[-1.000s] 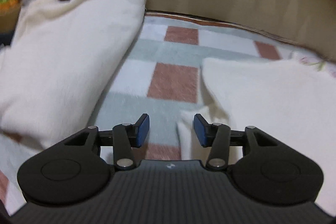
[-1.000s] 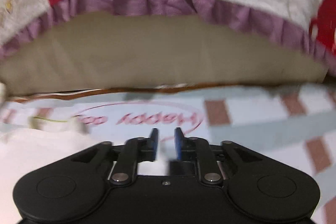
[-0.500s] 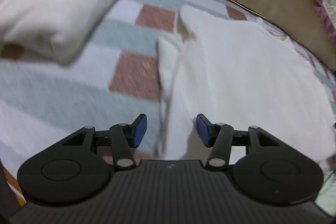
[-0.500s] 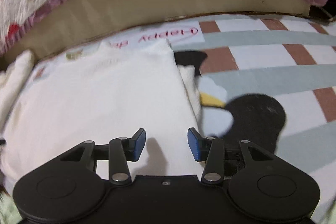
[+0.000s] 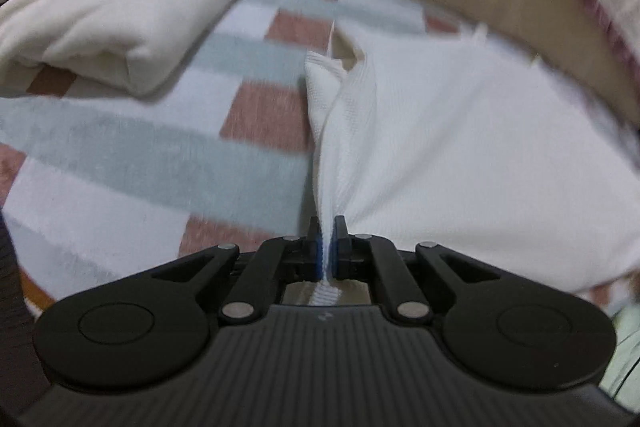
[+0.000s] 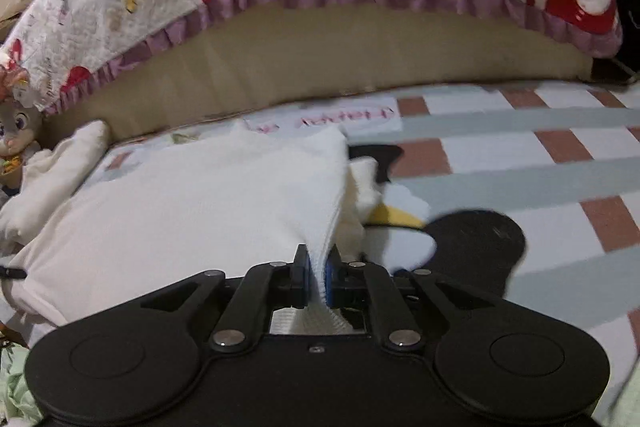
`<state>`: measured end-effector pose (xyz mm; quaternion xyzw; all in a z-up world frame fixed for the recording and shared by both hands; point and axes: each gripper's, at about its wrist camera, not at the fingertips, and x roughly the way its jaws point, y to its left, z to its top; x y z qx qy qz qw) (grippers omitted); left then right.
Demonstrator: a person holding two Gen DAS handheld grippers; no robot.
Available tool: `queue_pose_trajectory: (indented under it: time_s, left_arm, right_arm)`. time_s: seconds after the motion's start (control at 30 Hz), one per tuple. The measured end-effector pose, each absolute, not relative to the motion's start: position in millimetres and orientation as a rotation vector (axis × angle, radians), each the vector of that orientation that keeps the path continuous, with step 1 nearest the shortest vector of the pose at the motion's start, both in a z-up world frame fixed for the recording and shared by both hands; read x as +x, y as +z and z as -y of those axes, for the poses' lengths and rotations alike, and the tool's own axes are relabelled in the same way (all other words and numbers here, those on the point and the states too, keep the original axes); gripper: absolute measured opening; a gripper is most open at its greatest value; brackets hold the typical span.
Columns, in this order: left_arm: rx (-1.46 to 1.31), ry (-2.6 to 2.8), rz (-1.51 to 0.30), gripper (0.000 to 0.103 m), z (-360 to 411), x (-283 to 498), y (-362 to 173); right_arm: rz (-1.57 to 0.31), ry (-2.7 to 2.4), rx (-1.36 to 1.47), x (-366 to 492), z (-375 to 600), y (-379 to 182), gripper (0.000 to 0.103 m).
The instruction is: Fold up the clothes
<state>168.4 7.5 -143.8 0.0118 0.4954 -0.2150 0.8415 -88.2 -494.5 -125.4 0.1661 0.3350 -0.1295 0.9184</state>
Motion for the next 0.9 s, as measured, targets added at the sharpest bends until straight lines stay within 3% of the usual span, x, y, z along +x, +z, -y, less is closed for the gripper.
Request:
queue_pose_trajectory:
  time_s: [0.17,0.33,0.4,0.5,0.57,0.6,0.9]
  left_arm:
    - [0.067,-0.386,-1.095,0.009,-6.5,175.0,-152.9]
    - [0.106,-0.311,-0.989,0.012,-15.1,164.2,-133.8]
    - [0.119,-0.296,-0.9,0.013,-14.9,153.0,-117.9]
    - [0.013,-0.416,-0.819,0.013,-11.6,137.2,-96.8]
    - [0.001,-0.517,-0.829,0.017,3.1,132.1,-95.2]
    - [0.036,-0.535,-0.857,0.017,13.8,130.8,-100.5]
    - [0.05,-0.452,-1.077,0.017,14.8,146.1,-132.5]
  right_arm:
    - [-0.828,-0.378,0.298,-87.1,496.1,-160.4,0.003]
    - [-0.9,-0.507,0.234,-93.5,501.3,-157.2,0.001]
    - [-0.871,-0.476,0.254,-97.2,498.1,-145.1,0.008]
    - [-0.776,-0.362,0.299,-98.4,480.6,-121.3,0.012]
    - [-0.745,-0.272,0.26,-88.7,462.0,-113.0,0.035]
    - [-0.737,-0.222,0.255,-81.0,451.9,-111.2,0.039]
    - [-0.745,0.12,0.183,-8.2,368.9,-126.2,0.043]
